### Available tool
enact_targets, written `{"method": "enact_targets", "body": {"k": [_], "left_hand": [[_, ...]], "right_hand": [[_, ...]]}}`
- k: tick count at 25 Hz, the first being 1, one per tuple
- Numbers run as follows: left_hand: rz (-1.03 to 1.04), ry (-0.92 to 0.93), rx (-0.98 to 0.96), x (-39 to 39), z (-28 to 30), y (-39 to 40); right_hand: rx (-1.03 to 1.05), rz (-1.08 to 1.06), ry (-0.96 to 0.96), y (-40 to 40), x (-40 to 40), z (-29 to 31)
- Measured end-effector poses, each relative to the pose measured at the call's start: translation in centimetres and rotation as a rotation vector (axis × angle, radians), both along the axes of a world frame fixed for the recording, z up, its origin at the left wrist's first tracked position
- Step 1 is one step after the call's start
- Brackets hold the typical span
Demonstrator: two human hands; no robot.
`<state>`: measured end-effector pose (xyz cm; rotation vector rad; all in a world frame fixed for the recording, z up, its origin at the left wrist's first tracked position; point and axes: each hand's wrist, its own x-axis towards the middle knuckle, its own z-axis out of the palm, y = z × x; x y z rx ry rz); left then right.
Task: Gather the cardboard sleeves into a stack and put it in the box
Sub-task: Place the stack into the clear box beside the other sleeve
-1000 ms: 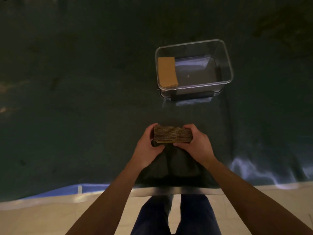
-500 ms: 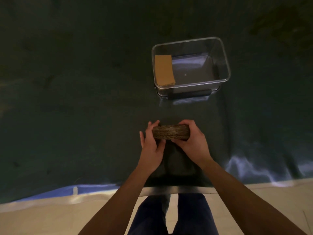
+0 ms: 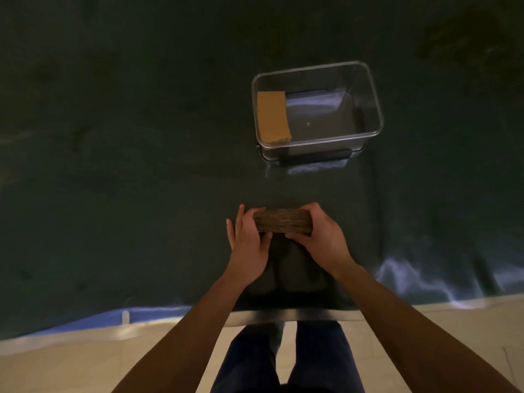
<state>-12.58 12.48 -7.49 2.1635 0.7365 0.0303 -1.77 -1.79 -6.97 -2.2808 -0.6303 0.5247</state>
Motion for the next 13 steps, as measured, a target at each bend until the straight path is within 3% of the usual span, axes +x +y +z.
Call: {"method": "enact_targets", "body": {"k": [5, 10, 13], "left_hand": [[-0.011, 0.047, -0.100, 1.7, 3.2, 2.3], [0.244, -0.258, -0.961, 6.7, 10.6, 4.4], [0.317, -0.337, -1.147, 10.5, 13.0, 2.9]], "right_hand": [[-0.011, 0.040, 0.143, -0.1, 2.8, 3.1], [0.380, -0.263, 0.634, 1.6, 5.6, 9.2], [0.541, -0.412, 0.841, 3.0, 7.0, 12.5]]}}
